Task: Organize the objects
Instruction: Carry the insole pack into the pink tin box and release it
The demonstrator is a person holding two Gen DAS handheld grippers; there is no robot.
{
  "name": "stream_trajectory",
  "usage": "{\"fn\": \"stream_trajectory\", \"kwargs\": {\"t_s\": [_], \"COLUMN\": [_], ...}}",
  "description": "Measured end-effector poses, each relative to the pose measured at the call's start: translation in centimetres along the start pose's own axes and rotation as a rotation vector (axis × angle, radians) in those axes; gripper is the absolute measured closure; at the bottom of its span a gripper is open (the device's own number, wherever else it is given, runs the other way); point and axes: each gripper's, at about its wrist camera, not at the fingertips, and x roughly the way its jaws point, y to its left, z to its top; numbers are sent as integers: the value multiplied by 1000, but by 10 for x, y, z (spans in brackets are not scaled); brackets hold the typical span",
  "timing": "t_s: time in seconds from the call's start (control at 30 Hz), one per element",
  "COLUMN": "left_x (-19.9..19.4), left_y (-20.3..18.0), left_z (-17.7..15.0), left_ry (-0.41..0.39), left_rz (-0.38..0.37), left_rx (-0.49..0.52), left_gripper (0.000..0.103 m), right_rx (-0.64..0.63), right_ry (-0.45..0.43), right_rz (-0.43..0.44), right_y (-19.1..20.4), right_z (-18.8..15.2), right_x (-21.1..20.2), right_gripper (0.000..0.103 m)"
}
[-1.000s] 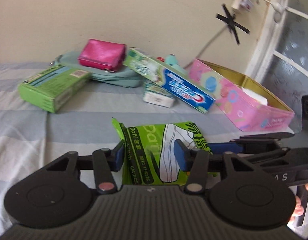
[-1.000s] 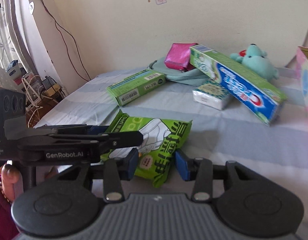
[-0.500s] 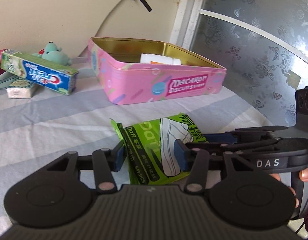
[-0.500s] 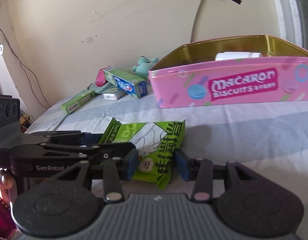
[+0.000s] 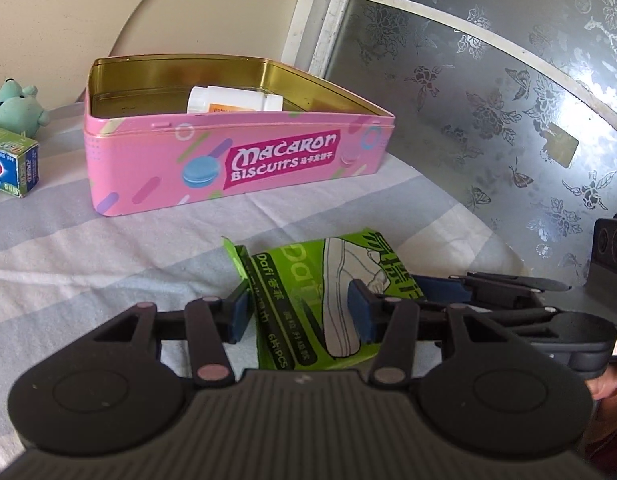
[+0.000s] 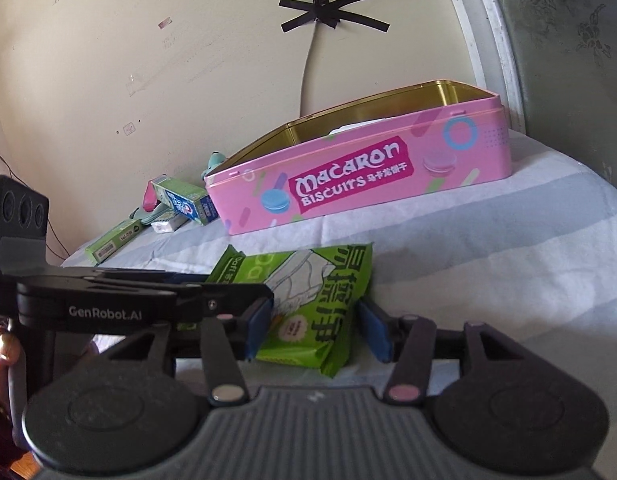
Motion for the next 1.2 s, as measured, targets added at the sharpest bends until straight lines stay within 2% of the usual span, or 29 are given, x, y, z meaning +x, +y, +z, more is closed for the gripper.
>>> {"fn": "stream_trajectory", "kwargs": {"t_s": [0.1,0.17,0.23,0.37,0.5,0.6,0.73,0.93,1.1,1.2], "left_x": [-1,-11,-23,-40,-35,-23,1,32,47,59], "left_y": [-5,-7,-11,-19,-16,-4,13,38,42,45], "left_z": [4,12,26,57,87,106,120,127,133,136], "left_ry": [-19,-72,-138,-251,-297,-300,-281,-224,-208,-181], "left_rz": [17,31,35,63,116,148,194,239,272,276], "left_rx": [0,14,39,92,117,89,52,-21,-12,-21], "left_gripper": [51,51,51,51,51,51,51,51,51,51], "right_rx": [-22,-31,-32,-102,-158,-189,-208,-201,-173,-163], "right_ry": [-25,-60,-105,-210,-285,-304,-270,-204,-182,-195], "right_rz": [-6,0,30,30,8,4,-7,-30,-38,-82], "right_y": [2,6,7,19,32,34,28,8,-1,-3], "right_z": [-1,3,13,43,78,101,119,131,136,135], "right_x": [-4,-8,-14,-18,-9,9,43,88,106,113], "right_gripper": [63,73,74,74,74,74,74,74,72,64]}}
